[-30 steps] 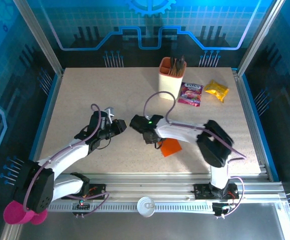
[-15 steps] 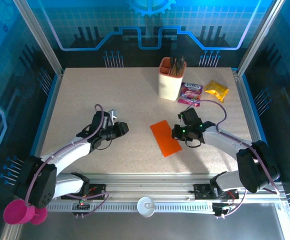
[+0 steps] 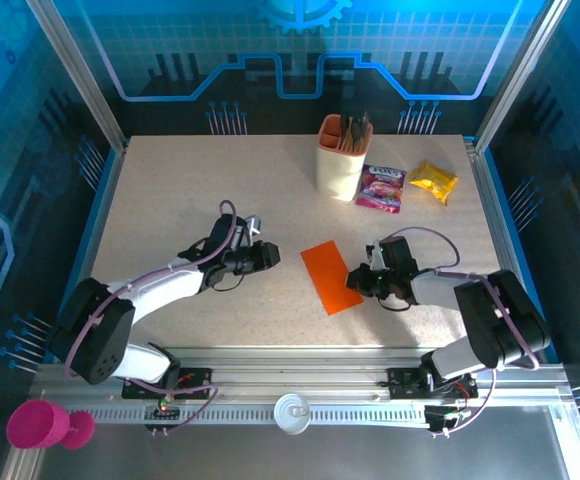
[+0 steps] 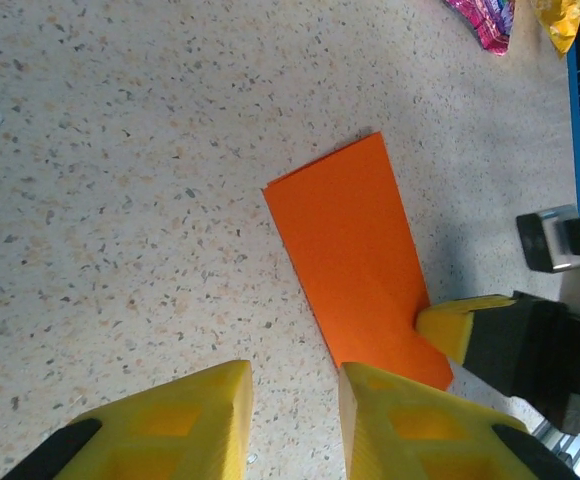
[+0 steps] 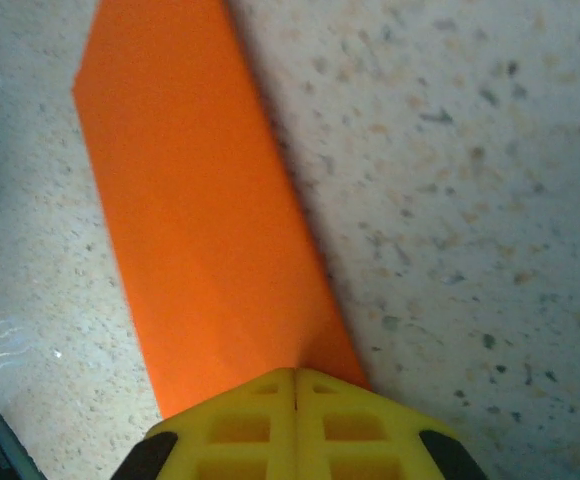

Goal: Fold a paper plane with a square sheet of paper (pick it up from the middle)

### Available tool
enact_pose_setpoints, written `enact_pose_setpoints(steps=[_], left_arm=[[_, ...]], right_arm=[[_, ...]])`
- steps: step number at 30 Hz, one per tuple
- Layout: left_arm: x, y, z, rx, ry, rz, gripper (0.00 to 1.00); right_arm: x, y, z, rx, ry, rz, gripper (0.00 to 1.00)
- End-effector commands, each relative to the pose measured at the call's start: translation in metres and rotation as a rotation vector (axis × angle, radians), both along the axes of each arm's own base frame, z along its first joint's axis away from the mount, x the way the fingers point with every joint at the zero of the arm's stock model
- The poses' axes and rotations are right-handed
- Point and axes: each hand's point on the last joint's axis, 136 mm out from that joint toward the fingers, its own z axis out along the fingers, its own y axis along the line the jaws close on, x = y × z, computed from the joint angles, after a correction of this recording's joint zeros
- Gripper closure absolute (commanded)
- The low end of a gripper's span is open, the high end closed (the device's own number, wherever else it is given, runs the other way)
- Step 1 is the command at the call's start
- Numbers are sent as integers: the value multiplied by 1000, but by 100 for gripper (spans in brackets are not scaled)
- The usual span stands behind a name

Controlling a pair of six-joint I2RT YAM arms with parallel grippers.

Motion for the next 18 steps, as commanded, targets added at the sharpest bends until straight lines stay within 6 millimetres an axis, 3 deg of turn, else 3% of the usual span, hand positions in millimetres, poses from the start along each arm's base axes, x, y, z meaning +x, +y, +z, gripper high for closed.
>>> enact_pose_setpoints(steps=[1, 4, 8, 12, 18], left_arm=[[8, -13, 12, -22, -33, -30, 70], [11, -18, 16, -27, -38, -41, 69], [14, -26, 21, -34, -42, -58, 67], [17, -37, 23, -38, -38, -82, 66], [20, -57, 23, -63, -23, -124, 66]], right_arm=[[-1, 2, -11, 46, 14, -31, 100], [-9, 7, -21, 69, 42, -57, 100], [-13, 30, -17, 82, 32, -56, 100], [-10, 61, 3, 52, -11, -6, 100], [7, 65, 48, 9, -107, 22, 100]])
